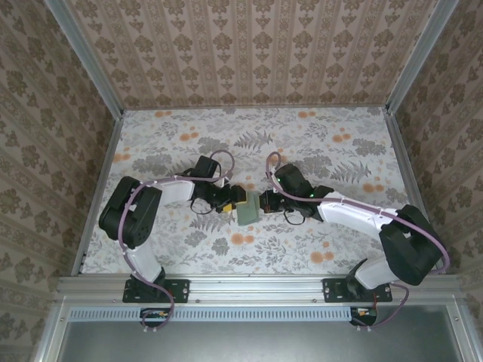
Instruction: Put the credit cards into the card holder
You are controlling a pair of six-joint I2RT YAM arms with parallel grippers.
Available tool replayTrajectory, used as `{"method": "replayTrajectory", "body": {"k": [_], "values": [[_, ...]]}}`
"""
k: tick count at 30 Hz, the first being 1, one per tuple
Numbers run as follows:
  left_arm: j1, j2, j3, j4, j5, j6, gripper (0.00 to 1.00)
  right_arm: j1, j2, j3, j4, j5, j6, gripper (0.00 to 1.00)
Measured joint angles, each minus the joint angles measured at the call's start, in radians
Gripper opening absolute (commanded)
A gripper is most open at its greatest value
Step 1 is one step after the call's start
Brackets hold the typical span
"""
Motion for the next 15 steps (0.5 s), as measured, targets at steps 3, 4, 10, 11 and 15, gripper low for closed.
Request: {"method": "replayTrajectory", "body": {"k": [3,4,10,11,15], "values": [[0.005,-0.003,0.0,0.021,0.022,-0.004,0.75,0.0,-0.015,0.0,0.029,-0.004,-0.003,0.0],[0.008,-0.006,-0.001,0.031,0.031,-0.004,0.78,0.0,-0.017,0.0,0.039,-0.01,-0.003,0.0],[0.029,-0.013,-0.003,0.106,0.082,-0.026,0.88,0.0,-0.012,0.0,0.099,-0.077,0.008,0.0],[0.029,-0.013,-0.003,0.112,0.086,-0.025,0.88,0.0,-0.012,0.0,0.109,-0.087,0.012,0.0],[0.032,-0.013,-0.008,0.123,0.093,-0.032,0.78,0.0,-0.012,0.0,0.127,-0.111,0.021,0.0]]}}
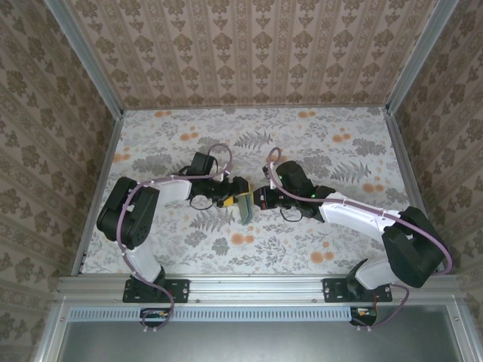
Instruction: Put the credit cards into the card holder
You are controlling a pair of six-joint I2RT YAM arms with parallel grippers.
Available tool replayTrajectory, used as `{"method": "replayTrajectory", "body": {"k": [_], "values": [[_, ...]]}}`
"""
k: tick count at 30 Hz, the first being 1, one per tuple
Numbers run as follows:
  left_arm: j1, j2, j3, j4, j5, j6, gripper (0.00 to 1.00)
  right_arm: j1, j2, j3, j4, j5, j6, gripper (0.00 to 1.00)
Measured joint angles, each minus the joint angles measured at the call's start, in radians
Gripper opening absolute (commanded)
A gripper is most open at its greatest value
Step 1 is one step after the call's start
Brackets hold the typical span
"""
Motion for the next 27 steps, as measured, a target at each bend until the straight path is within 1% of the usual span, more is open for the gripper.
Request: {"method": "replayTrajectory", "body": {"k": [3,9,12,16,19,24,27], "values": [[0.004,0.0,-0.003,-0.005,-0.001,0.003,0.6,0.0,0.0,0.0,0.006,-0.003,0.002,0.0],[0.015,-0.001,-0.003,-0.015,-0.004,0.021,0.59,0.0,0.014,0.0,0.005,0.01,0.004,0.0],[0.042,-0.004,-0.005,-0.027,-0.005,0.029,0.56,-0.004,0.013,0.0,0.004,0.023,0.011,0.0],[0.063,-0.017,-0.019,-0.026,-0.005,0.039,0.61,-0.009,0.013,-0.003,0.003,0.042,0.015,0.0],[0.063,-0.017,-0.024,-0.021,-0.004,0.039,0.68,-0.013,0.012,-0.003,-0.003,0.049,0.019,0.0],[0.065,-0.017,-0.036,-0.016,-0.002,0.046,0.7,-0.015,0.006,-0.005,-0.003,0.05,0.029,0.0],[0.066,-0.017,-0.036,-0.013,0.008,0.047,0.74,-0.015,0.004,-0.01,0.014,0.044,0.054,0.0]]}}
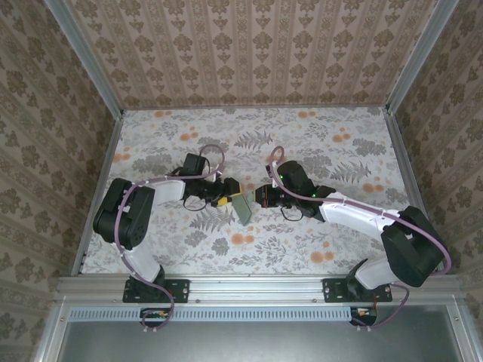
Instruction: Put the credit cards into the card holder
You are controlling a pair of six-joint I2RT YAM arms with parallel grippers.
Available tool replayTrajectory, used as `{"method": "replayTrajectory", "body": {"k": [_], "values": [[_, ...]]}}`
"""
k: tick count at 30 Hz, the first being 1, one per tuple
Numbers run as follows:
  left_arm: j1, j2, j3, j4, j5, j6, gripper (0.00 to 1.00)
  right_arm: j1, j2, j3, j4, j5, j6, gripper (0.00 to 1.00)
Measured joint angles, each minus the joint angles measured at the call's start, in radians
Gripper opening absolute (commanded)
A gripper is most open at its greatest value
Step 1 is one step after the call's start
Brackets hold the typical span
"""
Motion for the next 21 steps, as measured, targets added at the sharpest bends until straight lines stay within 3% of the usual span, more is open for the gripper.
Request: {"method": "replayTrajectory", "body": {"k": [7,21], "values": [[0.003,0.0,-0.011,0.034,0.035,0.004,0.8,0.0,-0.012,-0.006,0.027,-0.01,0.056,0.0],[0.023,-0.002,-0.087,0.146,0.079,-0.016,0.8,0.002,-0.038,-0.055,0.07,0.044,0.114,0.0]]}}
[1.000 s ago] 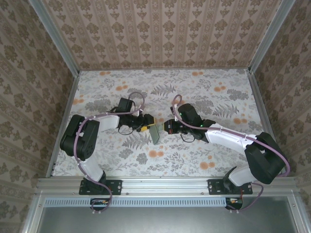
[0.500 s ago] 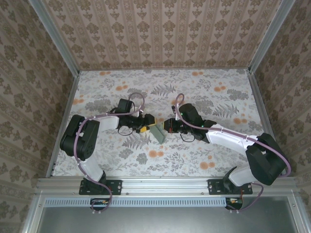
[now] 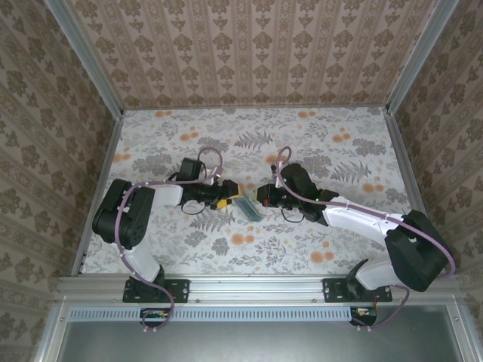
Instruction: Put the credit cards into the card holder
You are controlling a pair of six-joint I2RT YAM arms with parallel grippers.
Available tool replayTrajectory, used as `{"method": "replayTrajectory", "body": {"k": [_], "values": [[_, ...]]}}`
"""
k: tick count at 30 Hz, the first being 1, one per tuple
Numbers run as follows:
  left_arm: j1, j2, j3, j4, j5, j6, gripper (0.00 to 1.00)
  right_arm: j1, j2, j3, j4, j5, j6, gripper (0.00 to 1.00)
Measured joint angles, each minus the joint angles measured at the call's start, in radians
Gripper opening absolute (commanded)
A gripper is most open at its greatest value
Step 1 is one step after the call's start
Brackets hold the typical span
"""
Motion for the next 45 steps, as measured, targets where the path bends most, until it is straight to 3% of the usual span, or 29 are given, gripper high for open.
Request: {"method": "replayTrajectory", "body": {"k": [7,21,24,27,37,41,45], "values": [[0.016,-0.025,-0.013,0.008,0.007,-0.008,0.88,-0.005,-0.003,-0.018,-0.008,0.056,0.018,0.0],[0.043,-0.098,-0.039,-0.03,0.006,0.004,0.86,-0.068,-0.105,-0.155,-0.061,0.165,0.068,0.0],[0.043,-0.121,-0.051,-0.04,0.006,0.011,0.77,-0.078,-0.132,-0.186,-0.069,0.187,0.075,0.0],[0.035,-0.123,-0.054,-0.049,0.001,0.024,0.61,-0.079,-0.151,-0.21,-0.081,0.2,0.079,0.0],[-0.049,-0.091,-0.059,-0.048,-0.032,0.033,0.35,-0.079,-0.169,-0.285,-0.106,0.229,0.089,0.0],[-0.049,-0.066,-0.052,-0.053,-0.043,0.05,0.2,-0.079,-0.169,-0.288,-0.109,0.24,0.08,0.0],[-0.049,-0.044,-0.048,-0.055,-0.043,0.059,0.23,-0.079,-0.164,-0.298,-0.102,0.239,0.076,0.0]]}}
